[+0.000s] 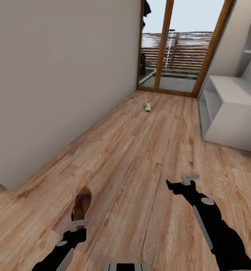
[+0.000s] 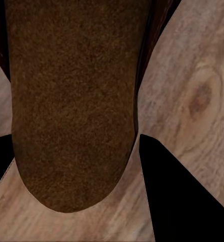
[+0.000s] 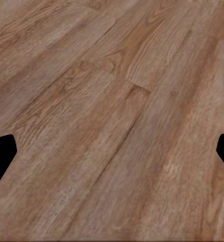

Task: Pick up the two gym shoes and the two sandals from the corridor floor and place them onto the hallstand (shoe rack) in the corridor, making sure they are on the rack and not on the floor. Arrange them so the two gym shoes are next to each other and the two sandals are next to each other.

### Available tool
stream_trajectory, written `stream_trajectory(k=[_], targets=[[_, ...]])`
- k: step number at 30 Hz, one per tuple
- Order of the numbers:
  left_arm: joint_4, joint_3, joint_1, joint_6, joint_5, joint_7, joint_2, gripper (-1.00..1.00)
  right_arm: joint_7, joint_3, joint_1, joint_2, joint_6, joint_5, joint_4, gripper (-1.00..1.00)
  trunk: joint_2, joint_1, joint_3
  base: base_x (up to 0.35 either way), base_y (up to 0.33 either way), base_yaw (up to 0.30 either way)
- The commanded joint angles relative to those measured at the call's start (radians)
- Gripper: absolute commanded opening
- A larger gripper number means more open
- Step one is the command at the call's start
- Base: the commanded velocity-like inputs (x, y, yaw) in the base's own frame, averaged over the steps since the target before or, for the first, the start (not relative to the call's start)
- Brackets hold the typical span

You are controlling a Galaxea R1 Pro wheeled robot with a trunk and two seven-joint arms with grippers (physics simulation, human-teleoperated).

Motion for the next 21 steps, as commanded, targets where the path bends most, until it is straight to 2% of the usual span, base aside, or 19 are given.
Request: stream_trajectory(k=[1,4,7,12,21], targets=[[-0.003,-0.008,0.004,-0.007,0.005,0.007,0.002,-1.00,0.006,-0.002,0.011,0.000,-0.010,0.009,0.000,1.00,0.000,-0.001,0.005,0.000,0.000,0.000],[-0.005,-0.009,0.021,-0.052,0.005,0.002,0.003,-1.00,0.003,-0.005,0.082,0.001,-0.123,0.025,0.015,1.00,0.001,-0.002,0.021,0.000,0.000,0.000],[-0.006,-0.008,0.029,-0.063,0.005,0.000,0.003,-1.00,0.002,-0.006,0.133,0.002,-0.189,0.027,0.036,1.00,0.001,-0.003,0.037,0.000,0.000,0.000],[-0.006,-0.009,0.035,-0.071,0.005,0.000,0.004,-1.00,0.002,-0.006,0.211,0.004,-0.296,0.024,0.105,1.00,0.001,-0.003,0.045,0.000,0.000,0.000],[-0.008,-0.010,0.037,-0.073,0.004,-0.001,0.003,-1.00,0.002,-0.007,0.248,0.004,-0.471,0.021,0.273,1.00,0.001,-0.003,0.059,0.000,0.000,0.000]])
